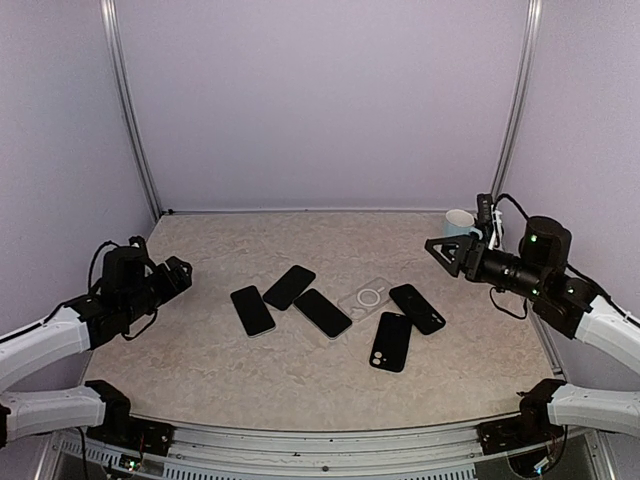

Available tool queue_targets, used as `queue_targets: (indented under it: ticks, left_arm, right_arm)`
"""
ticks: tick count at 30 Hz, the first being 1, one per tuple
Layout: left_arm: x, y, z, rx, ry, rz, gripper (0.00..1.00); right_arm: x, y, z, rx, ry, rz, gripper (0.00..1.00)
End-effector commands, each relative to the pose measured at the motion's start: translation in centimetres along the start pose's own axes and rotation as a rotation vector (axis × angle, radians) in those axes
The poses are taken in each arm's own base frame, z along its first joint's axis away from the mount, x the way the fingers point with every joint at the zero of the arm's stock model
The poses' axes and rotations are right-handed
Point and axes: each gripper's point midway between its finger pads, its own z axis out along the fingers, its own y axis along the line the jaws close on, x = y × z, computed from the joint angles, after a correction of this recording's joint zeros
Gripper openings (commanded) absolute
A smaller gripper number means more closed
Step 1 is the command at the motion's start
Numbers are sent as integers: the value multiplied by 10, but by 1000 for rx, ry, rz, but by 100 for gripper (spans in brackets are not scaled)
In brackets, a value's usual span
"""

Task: Take the phone out of the phone case
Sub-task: Reset both arms

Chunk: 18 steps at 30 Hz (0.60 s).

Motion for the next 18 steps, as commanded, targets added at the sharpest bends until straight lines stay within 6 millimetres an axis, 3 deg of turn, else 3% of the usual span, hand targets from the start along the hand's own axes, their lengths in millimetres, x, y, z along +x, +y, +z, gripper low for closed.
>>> queue_targets:
  ticks: [1, 3, 10, 14, 18]
  left_arm:
    - [-35, 14, -11, -82, -99, 96, 92]
    - [-48, 15, -11, -93, -150, 125, 94]
    - [-93, 32, -9, -249, -303, 227, 98]
    - [-105, 42, -8, -295, -423, 344, 99]
    - [-107, 53, 10, -242, -426, 382, 99]
  right_arm:
    - [-24, 7, -11, 21, -64, -51, 93]
    - [-28, 7, -14, 37, -78, -68, 99]
    - [-41, 0, -24, 114, -125, -133, 99]
    - [-53, -17, -30, 233, -180, -199, 99]
    - [-64, -36, -41, 353, -259, -287, 99]
